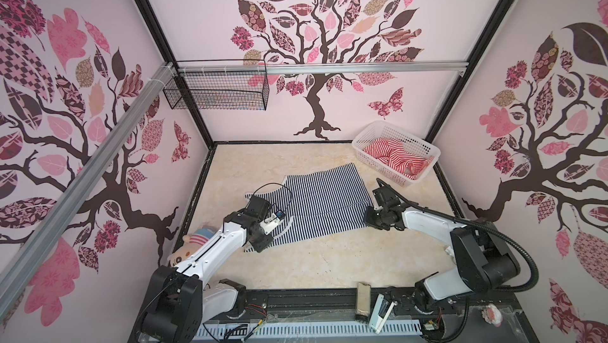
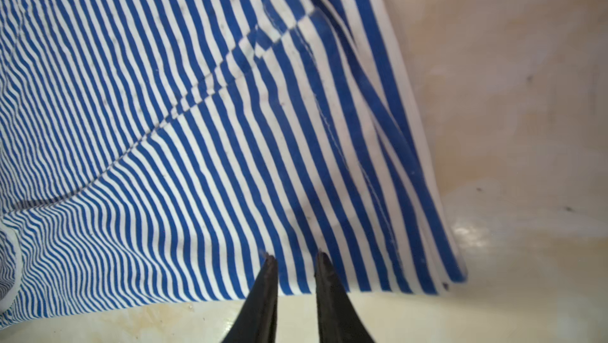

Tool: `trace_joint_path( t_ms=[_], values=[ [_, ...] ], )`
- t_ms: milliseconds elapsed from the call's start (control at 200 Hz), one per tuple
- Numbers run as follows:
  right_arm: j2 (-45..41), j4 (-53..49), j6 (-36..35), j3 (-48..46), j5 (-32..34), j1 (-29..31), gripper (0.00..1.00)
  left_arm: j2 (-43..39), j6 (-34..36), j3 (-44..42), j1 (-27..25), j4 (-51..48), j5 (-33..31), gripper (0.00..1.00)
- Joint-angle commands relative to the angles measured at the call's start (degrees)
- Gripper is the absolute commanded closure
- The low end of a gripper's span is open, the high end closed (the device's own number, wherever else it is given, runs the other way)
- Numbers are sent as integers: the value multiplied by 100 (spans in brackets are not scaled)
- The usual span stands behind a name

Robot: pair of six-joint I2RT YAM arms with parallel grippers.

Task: Fold and stack the tank tops

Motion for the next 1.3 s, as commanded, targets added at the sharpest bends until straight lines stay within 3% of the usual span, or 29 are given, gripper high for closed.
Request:
trace_joint_path(
  t_ms=[0, 220, 400, 580, 780, 951, 1126, 1296],
  values=[
    [238, 81, -54, 314, 54, -25, 75, 4, 327, -169, 43, 112, -4, 54],
    [785, -363, 177, 589, 757, -29, 71, 666, 612, -273, 449, 519, -159, 55],
    [703, -437, 252, 329, 694, -26, 68, 1004, 893, -312, 736, 706, -194, 57],
    [161, -438, 456, -252, 606, 149, 68, 1095, 1167, -393, 893, 787, -246, 58],
    [-502, -679, 867, -816, 803, 833, 66, 1126, 1782, -182, 1643, 336, -3, 61],
    [-1102, -605, 1291, -1374, 457, 1187, 65, 828, 2381, -54, 2121, -229, 217, 62],
    [-1659, -1147, 1461, -1500, 612, 1395, 65, 553, 2787, 58, 2215, -1174, 500, 67],
    [-2491, -1774, 1383, -1247, 771, 1400, 63, 83, 2820, 164, 2215, -1407, 578, 67]
  ],
)
